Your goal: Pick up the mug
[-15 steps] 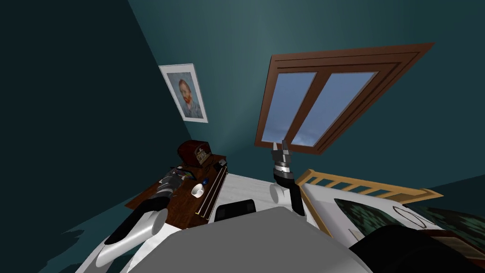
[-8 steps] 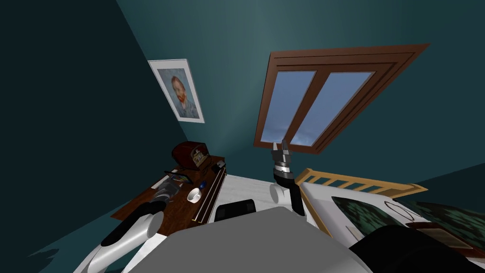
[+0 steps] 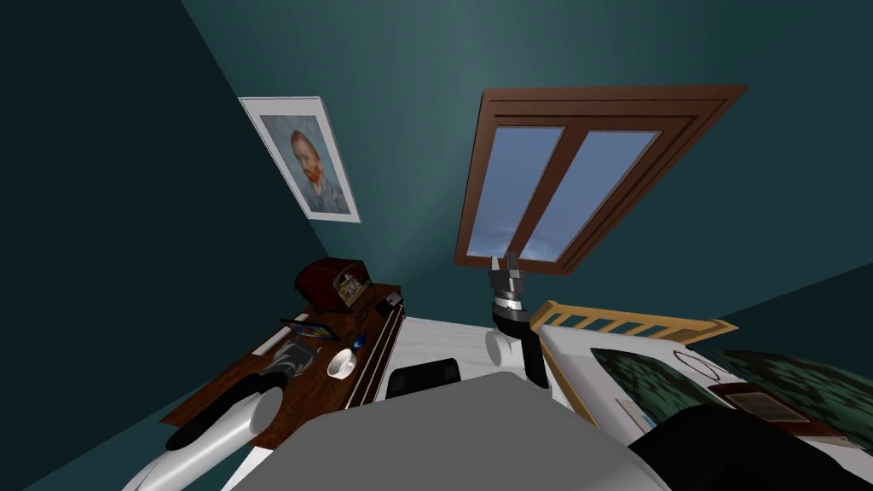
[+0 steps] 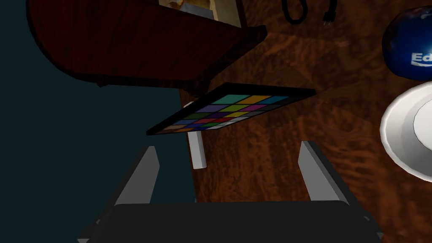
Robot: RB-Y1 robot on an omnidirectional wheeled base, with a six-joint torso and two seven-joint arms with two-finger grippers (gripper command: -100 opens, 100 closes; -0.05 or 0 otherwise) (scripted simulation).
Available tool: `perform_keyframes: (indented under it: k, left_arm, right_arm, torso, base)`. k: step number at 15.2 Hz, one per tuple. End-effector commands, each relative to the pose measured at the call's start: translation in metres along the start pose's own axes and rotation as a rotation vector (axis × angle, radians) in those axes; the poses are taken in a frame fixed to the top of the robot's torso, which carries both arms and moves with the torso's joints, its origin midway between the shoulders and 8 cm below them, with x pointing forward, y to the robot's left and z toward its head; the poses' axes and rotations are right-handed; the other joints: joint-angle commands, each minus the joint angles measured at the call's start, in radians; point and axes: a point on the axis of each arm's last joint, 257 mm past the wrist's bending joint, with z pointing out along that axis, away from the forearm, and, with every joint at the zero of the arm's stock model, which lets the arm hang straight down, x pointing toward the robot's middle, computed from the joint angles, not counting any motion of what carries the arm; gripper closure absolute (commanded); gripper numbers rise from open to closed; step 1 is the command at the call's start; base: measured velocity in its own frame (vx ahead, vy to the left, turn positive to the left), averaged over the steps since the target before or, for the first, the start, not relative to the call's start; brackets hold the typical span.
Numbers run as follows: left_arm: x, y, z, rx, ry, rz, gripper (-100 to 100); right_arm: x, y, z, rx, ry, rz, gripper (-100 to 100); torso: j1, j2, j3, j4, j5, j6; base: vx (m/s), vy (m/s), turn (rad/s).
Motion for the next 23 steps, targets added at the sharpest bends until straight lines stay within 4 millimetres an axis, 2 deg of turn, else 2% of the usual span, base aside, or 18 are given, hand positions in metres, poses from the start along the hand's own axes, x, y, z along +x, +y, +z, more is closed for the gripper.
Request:
perform_keyframes:
  k: [1,2,3,5,6,8,9,10,11,12,13,15,16,17,18,19,22,23]
  left_arm:
    - [-0.024,0.02,0.003,-0.067,-0.049,-0.064,-100]
    - [-0.028,0.028,0.003,-0.091,-0.06,-0.066,-100]
    - [-0.043,0.037,0.003,-0.124,-0.09,-0.114,-100]
    - [-0.046,0.045,0.002,-0.149,-0.1,-0.115,-100]
    - [-0.062,0.057,0.001,-0.189,-0.133,-0.165,-100]
    - [-0.063,0.061,0.0,-0.205,-0.139,-0.165,-100]
    - [-0.077,0.074,-0.002,-0.246,-0.171,-0.215,-100]
    - [-0.078,0.077,-0.003,-0.259,-0.175,-0.216,-100]
    - [-0.091,0.088,-0.006,-0.29,-0.203,-0.265,-100]
    - [-0.091,0.093,-0.008,-0.311,-0.21,-0.266,-100]
    - [-0.102,0.104,-0.011,-0.342,-0.236,-0.314,-100]
    - [-0.103,0.109,-0.013,-0.36,-0.243,-0.316,-100]
    - [-0.114,0.123,-0.019,-0.407,-0.273,-0.364,-100]
    - [-0.114,0.123,-0.019,-0.407,-0.273,-0.364,-100]
    - [-0.122,0.136,-0.025,-0.446,-0.3,-0.411,-100]
    - [-0.122,0.137,-0.025,-0.451,-0.301,-0.411,-100]
    - [-0.136,0.161,-0.038,-0.526,-0.349,-0.499,-100]
    - [-0.136,0.162,-0.039,-0.531,-0.35,-0.5,-100]
  right_arm:
    - [0.0,0.0,0.0,0.0,0.0,0.0,0]
    - [0.0,0.0,0.0,0.0,0.0,0.0,0]
    - [0.0,0.0,0.0,0.0,0.0,0.0,0]
    - [0.0,0.0,0.0,0.0,0.0,0.0,0]
    - [0.0,0.0,0.0,0.0,0.0,0.0,0]
    - [0.0,0.0,0.0,0.0,0.0,0.0,0]
    - [0.0,0.0,0.0,0.0,0.0,0.0,0]
    - [0.0,0.0,0.0,0.0,0.0,0.0,0]
    - [0.0,0.0,0.0,0.0,0.0,0.0,0]
    - [0.0,0.0,0.0,0.0,0.0,0.0,0]
    - [0.0,0.0,0.0,0.0,0.0,0.0,0]
    - [0.0,0.0,0.0,0.0,0.0,0.0,0]
    - [0.0,0.0,0.0,0.0,0.0,0.0,0]
    - [0.0,0.0,0.0,0.0,0.0,0.0,0]
    - [0.0,0.0,0.0,0.0,0.0,0.0,0]
    - [0.0,0.0,0.0,0.0,0.0,0.0,0]
    - [0.0,0.0,0.0,0.0,0.0,0.0,0]
    - [0.0,0.0,0.0,0.0,0.0,0.0,0]
  torso:
    - [0.0,0.0,0.0,0.0,0.0,0.0]
    - [0.0,0.0,0.0,0.0,0.0,0.0]
    - [0.0,-0.001,0.0,0.0,0.0,0.0]
    - [0.0,-0.001,-0.001,0.0,0.0,0.0]
    - [0.0,-0.001,0.0,0.0,0.0,0.0]
    - [0.0,0.0,0.0,0.0,0.0,0.0]
    - [0.0,0.0,0.0,0.0,0.0,0.0]
    - [0.0,0.001,0.0,0.0,0.0,0.0]
    - [0.0,0.0,0.0,0.0,0.0,0.0]
    - [0.0,0.0,0.0,0.0,0.0,0.0]
    - [0.0,0.0,0.0,0.0,0.0,0.0]
    - [0.0,-0.001,0.0,0.0,0.0,0.0]
    - [0.0,0.0,0.0,0.0,0.0,0.0]
    - [0.0,0.0,0.0,0.0,0.0,0.0]
    - [0.0,0.0,0.0,0.0,0.0,0.0]
    - [0.0,0.0,0.0,0.0,0.0,0.0]
    - [0.0,0.0,0.0,0.0,0.0,0.0]
    - [0.001,0.0,0.0,0.0,0.0,0.0]
  base:
    - [0.06,0.007,-0.111]
    - [0.059,0.011,-0.108]
    - [0.075,0.008,-0.11]
    - [0.062,0.002,-0.064]
    - [0.052,0.006,-0.084]
    - [0.043,0.008,-0.061]
    - [0.04,0.009,-0.067]
    - [0.049,0.007,-0.083]
    - [0.064,0.009,-0.118]
    - [0.061,0.014,-0.094]
    - [0.066,0.013,-0.115]
    - [0.051,0.017,-0.047]
    - [0.043,0.012,-0.073]
    - [0.044,0.008,-0.076]
    - [0.053,0.011,-0.088]
    - [0.052,0.016,-0.069]
    - [0.055,0.019,-0.085]
    - [0.049,0.022,-0.06]
